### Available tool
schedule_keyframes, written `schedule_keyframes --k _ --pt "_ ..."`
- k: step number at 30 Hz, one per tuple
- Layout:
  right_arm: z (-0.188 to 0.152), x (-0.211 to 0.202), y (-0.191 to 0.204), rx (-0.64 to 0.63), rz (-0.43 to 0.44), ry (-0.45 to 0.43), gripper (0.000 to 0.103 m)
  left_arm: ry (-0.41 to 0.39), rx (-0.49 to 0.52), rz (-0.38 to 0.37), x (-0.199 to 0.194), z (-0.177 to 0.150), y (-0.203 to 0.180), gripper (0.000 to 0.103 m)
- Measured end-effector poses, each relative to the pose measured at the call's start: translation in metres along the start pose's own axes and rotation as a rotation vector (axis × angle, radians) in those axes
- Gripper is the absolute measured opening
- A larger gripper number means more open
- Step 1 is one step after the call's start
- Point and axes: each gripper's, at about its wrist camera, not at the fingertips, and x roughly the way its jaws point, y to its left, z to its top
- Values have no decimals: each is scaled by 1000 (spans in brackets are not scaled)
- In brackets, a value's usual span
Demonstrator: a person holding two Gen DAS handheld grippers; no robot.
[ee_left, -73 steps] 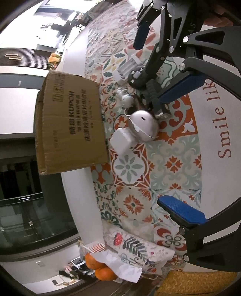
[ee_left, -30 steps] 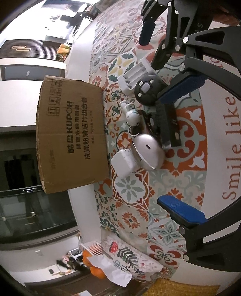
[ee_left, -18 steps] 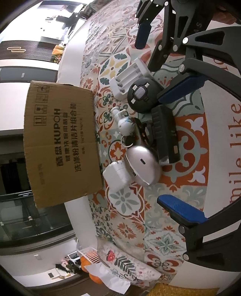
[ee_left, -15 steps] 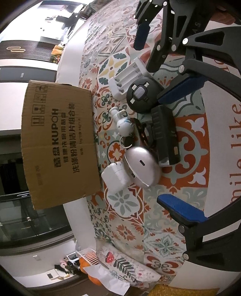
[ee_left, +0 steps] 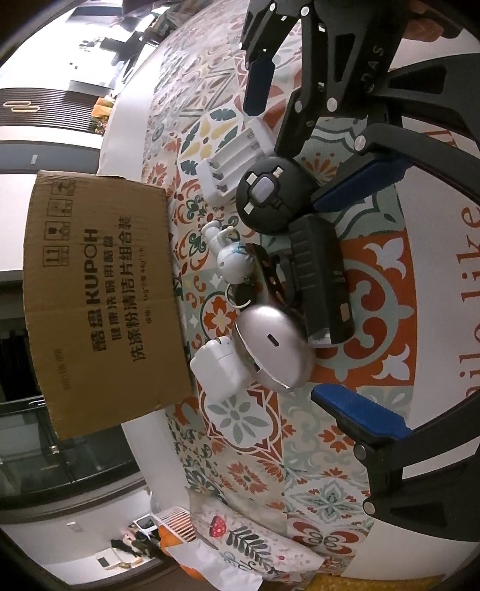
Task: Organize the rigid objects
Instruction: 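Reach the left tool to the black power strip while the right tool reaches the white charger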
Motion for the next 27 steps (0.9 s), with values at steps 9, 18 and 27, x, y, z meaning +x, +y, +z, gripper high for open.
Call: schedule_keyframes --k 9,18,27 --pt "7 1 2 -32 -30 -15 59 -1 -26 -14 4 3 2 95" --pt "11 2 -9 14 -22 -14 59 -7 -74 -22 5 7 0 95" --pt "17 15 -10 -1 -1 0 59 36 -137 -13 20 5 5 93"
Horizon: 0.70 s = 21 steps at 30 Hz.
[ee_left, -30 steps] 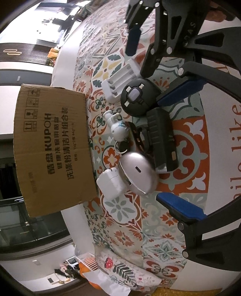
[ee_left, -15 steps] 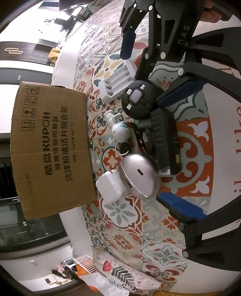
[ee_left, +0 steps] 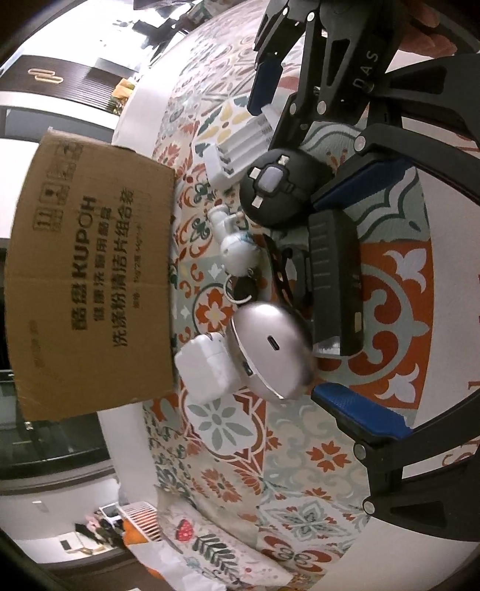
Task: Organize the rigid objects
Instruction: 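Reach the left tool to the black power strip while the right tool reaches the white charger, then grasp and lift the black power strip with the left tool while the right tool lifts the white charger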
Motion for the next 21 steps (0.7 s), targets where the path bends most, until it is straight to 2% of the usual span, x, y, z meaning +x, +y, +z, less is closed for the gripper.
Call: schedule_keyframes --k 4,8,10,15,21 --pt "4 4 2 -10 3 -15 59 3 -6 -10 1 -1 2 89" --pt "5 6 4 -19 1 -23 57 10 20 -28 3 -2 0 73" --pt "4 6 5 -29 -13 -27 50 11 36 -31 3 -1 -1 73" --pt "3 3 6 3 -14 -23 49 17 41 -43 2 -1 3 72" --pt "-4 -11 8 46 -48 -38 49 -13 70 -36 -12 0 3 72"
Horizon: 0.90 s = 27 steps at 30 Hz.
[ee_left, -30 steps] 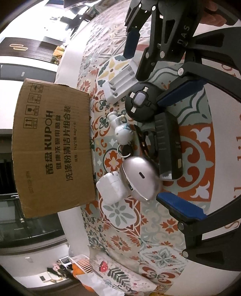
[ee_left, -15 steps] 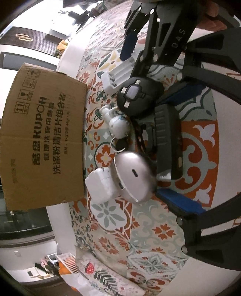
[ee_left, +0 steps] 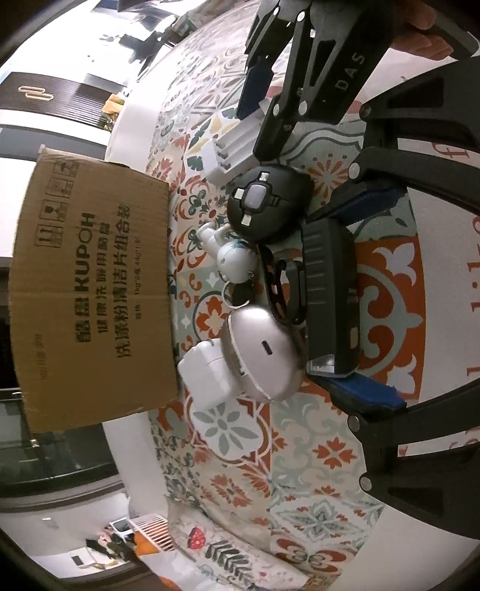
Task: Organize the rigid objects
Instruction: 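Grasp and lift the black power strip with the left tool while the right tool lifts the white charger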
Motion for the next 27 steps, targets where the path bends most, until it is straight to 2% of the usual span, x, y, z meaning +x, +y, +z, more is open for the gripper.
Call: schedule_keyframes --k 8,17,27 --pt "-1 -29 1 42 -30 -27 49 -64 41 -6 -26 7 -3 72" --pt "13 -63 12 76 -45 -81 49 -83 17 -56 -56 22 12 72" --pt "30 -100 34 86 -46 -161 49 -150 11 -40 -98 40 31 72"
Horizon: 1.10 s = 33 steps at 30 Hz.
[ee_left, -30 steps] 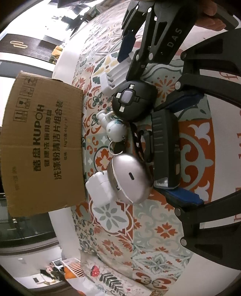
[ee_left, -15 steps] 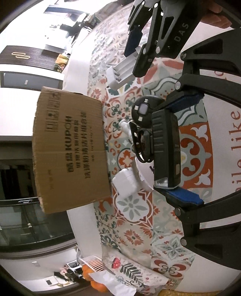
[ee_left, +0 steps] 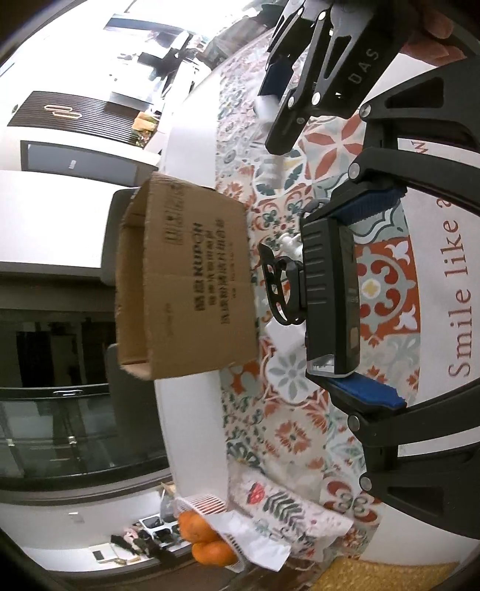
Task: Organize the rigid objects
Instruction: 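Grasp and lift the black power strip with the left tool while the right tool lifts the white charger, then carry the power strip with the left tool while the right tool carries the charger over the box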
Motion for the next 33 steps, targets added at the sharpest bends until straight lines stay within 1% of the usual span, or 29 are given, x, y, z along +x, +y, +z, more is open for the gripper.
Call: schedule_keyframes --k 3,7,15,18,25,33 --pt "6 -8 6 -2 2 -26 49 -29 -7 12 -9 6 5 72" --pt "11 -14 12 0 16 -39 49 -54 -10 16 -19 11 9 72" --pt "25 -28 17 -5 29 -76 49 -99 -4 7 -33 29 14 72" --pt "35 -33 20 -8 31 -99 49 -125 -2 -4 -39 41 16 72" --pt "67 -43 27 -29 21 -164 49 -191 12 0 -49 70 23 72" --pt "104 -46 30 -32 25 -221 49 -230 37 7 -51 107 26 72"
